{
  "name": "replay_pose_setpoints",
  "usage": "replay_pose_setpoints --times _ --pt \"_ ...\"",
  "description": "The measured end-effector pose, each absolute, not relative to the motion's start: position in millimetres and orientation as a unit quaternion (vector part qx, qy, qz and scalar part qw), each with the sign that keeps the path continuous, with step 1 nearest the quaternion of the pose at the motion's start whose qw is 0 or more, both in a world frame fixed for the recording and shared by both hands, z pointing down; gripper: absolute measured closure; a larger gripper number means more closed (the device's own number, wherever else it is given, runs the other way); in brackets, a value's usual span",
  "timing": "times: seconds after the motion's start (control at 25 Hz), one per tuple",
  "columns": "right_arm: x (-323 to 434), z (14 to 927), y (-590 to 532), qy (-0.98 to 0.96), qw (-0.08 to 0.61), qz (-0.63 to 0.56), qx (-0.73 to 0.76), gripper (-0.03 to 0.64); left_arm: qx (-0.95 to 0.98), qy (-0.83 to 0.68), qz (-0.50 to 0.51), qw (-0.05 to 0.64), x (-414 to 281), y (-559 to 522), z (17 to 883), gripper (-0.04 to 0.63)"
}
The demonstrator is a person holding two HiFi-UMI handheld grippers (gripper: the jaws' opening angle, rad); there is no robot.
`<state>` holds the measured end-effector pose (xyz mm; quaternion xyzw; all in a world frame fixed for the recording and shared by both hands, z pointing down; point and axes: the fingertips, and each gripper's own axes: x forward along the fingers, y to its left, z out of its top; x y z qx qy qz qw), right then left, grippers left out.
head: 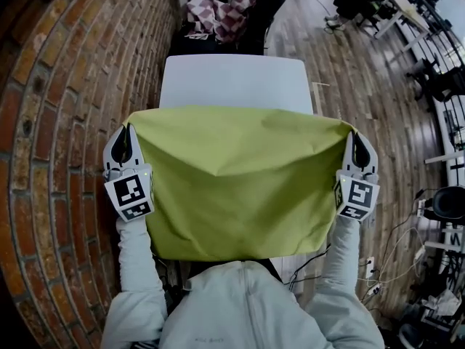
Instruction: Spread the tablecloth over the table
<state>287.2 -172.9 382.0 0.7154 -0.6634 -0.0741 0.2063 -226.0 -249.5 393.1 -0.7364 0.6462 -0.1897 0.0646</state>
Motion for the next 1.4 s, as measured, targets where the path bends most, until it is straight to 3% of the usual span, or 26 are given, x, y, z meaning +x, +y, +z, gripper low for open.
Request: replay_pose_setpoints --times 0.48,1.4 --pt "323.7 401.6 -295.9 -0.680 0.174 -0.044 0.711 0.594 -0.722 0.663 -0.192 0.045 -233.8 -355.1 417.1 0.569" --pt "361.9 425.0 -530.4 -0.702 0.159 -0.026 0.694 0.594 -0.722 0.642 -0.244 0.085 -208.8 -593.7 430.0 0.569"
